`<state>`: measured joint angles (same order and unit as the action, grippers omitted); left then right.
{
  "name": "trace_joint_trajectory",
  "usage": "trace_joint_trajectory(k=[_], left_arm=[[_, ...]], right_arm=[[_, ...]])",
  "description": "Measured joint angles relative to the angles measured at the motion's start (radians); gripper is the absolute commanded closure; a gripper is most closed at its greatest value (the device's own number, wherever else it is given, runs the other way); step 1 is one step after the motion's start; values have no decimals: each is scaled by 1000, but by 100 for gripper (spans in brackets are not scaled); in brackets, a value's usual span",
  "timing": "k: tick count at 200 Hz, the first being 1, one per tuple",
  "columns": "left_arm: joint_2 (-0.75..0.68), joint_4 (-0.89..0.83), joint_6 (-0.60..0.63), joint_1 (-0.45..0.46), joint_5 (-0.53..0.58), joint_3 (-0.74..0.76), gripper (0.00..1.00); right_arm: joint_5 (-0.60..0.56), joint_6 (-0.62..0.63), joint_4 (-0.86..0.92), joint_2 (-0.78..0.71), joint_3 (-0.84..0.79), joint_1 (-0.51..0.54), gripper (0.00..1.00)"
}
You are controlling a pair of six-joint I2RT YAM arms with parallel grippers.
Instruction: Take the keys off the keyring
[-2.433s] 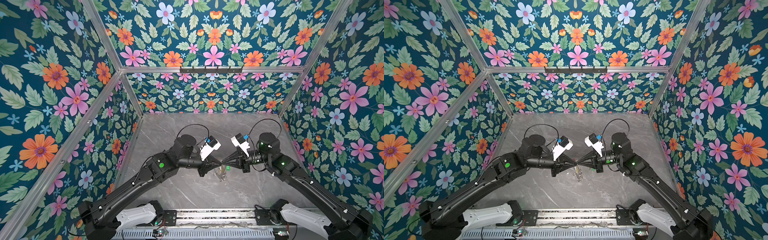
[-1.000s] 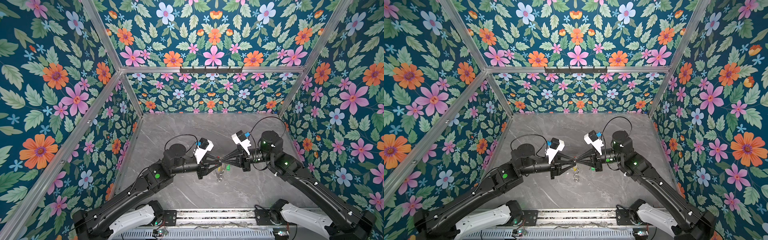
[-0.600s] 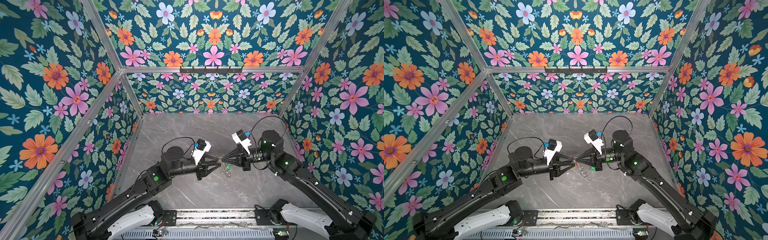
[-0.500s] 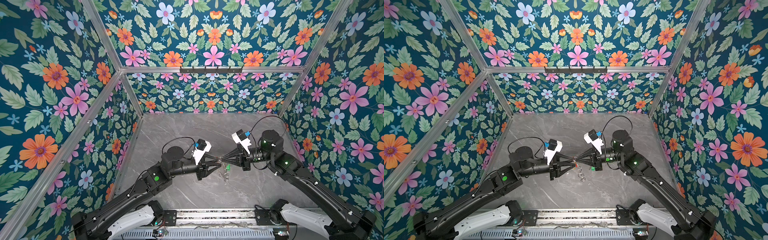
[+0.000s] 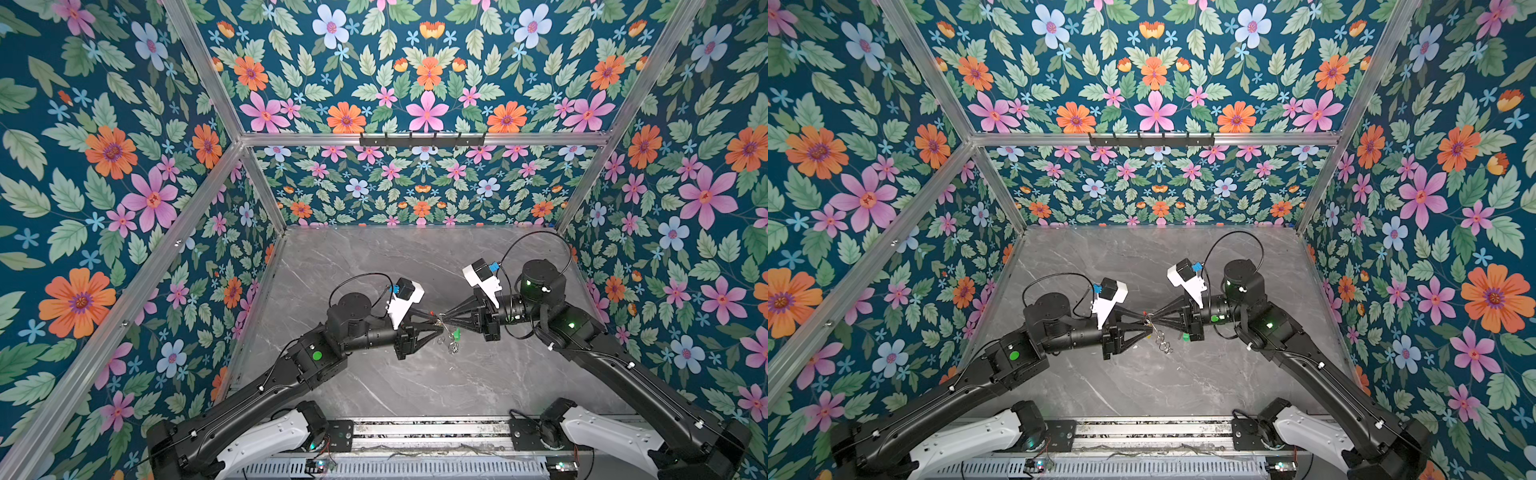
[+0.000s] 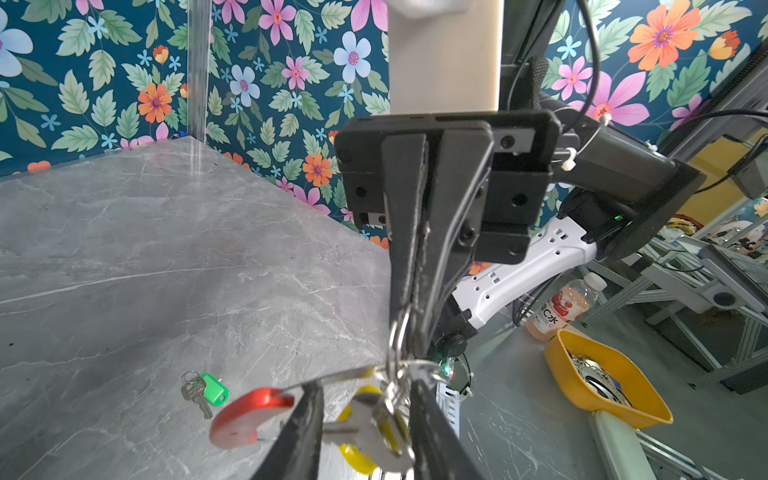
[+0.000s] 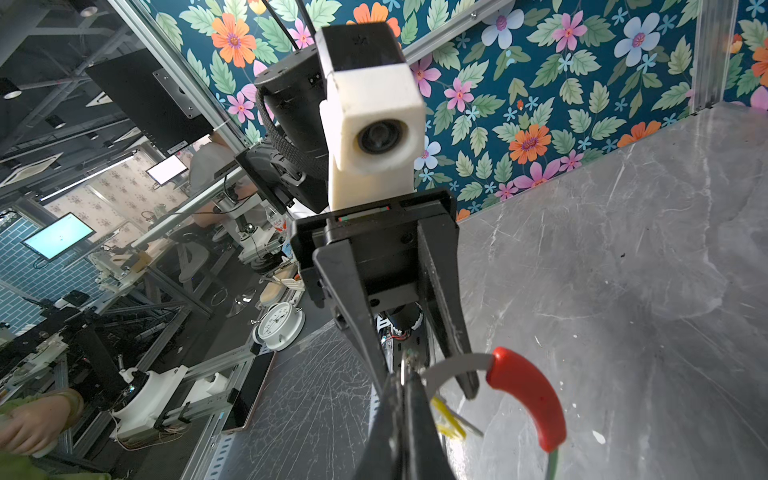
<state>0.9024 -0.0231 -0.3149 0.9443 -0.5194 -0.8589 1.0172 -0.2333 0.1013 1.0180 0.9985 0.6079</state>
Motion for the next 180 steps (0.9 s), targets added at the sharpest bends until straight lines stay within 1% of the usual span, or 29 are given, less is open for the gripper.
trace_joint_trajectory(k=[12, 31, 53, 78, 144, 180], left_arm=[[-1, 0, 0, 0, 6, 0, 74], [3, 0, 0, 0, 6, 0, 75], [7, 0, 0, 0, 8, 0, 80], [3, 0, 0, 0, 10, 1, 100], [25, 23, -22, 0, 20, 11, 100], [22, 50, -45, 0, 46, 26, 100]], right_arm=[[0, 0, 0, 0, 0, 0, 100], [-1, 0, -1, 0, 0, 0, 100], [-3, -3, -3, -2, -1, 0, 100], [-7, -20, -37, -4, -11, 0, 100], [-65, -74, -95, 6, -38, 27, 100], [-94, -103, -150, 10, -59, 37, 100]])
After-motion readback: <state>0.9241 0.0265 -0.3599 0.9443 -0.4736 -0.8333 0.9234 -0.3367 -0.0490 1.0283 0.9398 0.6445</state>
